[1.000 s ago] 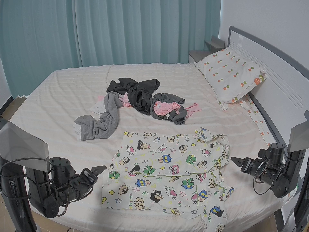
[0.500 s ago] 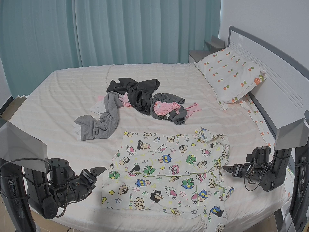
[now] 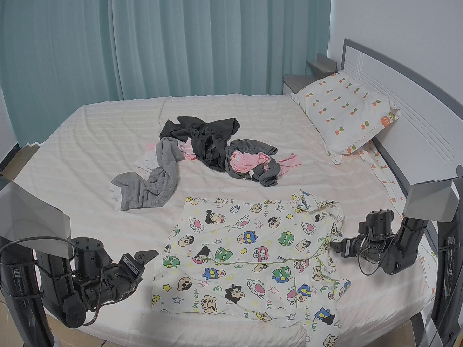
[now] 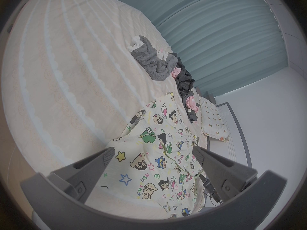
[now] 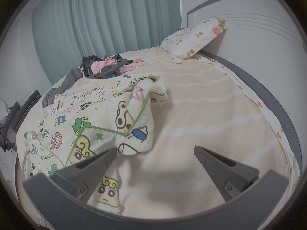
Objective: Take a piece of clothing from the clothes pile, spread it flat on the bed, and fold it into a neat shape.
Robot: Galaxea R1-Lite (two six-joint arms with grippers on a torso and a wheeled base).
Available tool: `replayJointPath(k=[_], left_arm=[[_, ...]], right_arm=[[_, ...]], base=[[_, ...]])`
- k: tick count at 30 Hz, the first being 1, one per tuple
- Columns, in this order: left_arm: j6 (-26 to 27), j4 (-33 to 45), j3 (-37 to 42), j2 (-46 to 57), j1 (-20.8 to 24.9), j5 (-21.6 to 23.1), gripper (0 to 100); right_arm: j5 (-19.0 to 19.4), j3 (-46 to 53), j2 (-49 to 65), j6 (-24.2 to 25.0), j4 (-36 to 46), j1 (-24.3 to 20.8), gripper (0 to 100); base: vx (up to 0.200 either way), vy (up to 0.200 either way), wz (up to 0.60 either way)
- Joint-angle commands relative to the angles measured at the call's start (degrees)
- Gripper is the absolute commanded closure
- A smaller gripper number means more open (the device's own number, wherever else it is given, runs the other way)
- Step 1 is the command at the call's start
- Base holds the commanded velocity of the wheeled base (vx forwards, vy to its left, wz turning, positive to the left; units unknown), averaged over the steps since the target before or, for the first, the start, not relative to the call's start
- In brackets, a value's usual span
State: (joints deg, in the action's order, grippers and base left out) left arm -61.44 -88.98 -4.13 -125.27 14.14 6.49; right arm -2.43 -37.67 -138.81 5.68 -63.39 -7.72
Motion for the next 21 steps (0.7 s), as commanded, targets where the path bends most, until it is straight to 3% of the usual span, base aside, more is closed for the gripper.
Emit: replayJointPath(k=[1,14,21], left_arm=[[0.0,-1.0,0.1,-0.1,-0.1,0.0,0],[-0.1,-1.0,0.2,-0.1,0.0,0.0,0],[0.0,-1.0,0.2,-0.2,0.2,0.0,0]], right_arm=[[-0.1,-1.3,0.6,-0.2,0.4,-4.9,0],[-2.1,-1.9,-0.8,0.7,0.3,-9.1,0],[-2.1,1.7,-0.2,8.9,0.2,-10.9,0]], base=[[0.000,0.000,0.00],[0.000,0.000,0.00],[0.000,0.000,0.00]])
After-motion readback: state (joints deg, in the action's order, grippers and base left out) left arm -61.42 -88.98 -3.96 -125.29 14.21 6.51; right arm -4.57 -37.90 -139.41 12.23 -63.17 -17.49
